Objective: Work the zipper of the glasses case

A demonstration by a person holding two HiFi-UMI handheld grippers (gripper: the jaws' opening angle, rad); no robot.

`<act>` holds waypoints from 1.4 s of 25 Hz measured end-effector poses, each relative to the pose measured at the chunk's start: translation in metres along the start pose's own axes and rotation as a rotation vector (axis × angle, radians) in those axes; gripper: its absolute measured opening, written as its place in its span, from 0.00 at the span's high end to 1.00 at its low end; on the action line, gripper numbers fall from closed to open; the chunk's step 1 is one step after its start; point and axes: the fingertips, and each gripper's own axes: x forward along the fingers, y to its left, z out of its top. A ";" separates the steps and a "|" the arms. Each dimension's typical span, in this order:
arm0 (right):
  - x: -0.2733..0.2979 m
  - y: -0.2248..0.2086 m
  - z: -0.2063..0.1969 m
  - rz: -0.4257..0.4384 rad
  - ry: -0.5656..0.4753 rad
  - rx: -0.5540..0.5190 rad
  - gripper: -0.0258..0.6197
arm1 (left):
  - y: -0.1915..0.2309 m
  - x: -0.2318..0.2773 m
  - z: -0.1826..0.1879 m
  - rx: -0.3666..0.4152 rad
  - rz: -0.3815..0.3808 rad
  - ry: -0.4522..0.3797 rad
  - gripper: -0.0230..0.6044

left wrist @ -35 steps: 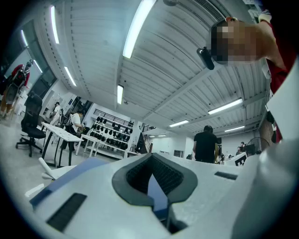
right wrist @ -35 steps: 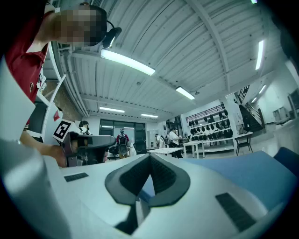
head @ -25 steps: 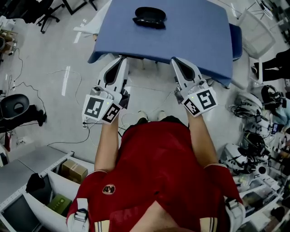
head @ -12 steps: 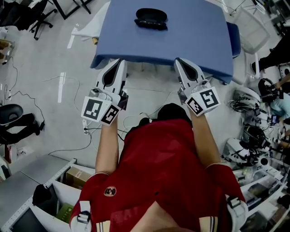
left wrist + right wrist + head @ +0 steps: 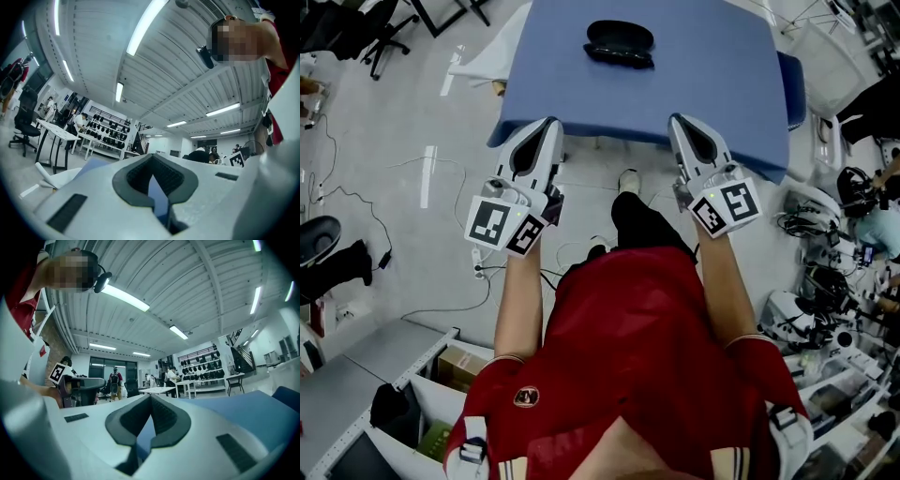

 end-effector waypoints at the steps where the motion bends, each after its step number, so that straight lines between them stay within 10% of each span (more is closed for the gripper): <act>1: 0.004 -0.004 0.000 0.002 -0.003 -0.003 0.97 | 0.003 0.005 -0.001 0.005 0.001 0.005 0.95; 35: 0.185 -0.222 -0.039 0.093 0.066 0.059 0.97 | 0.131 0.286 -0.067 0.162 0.019 0.265 0.95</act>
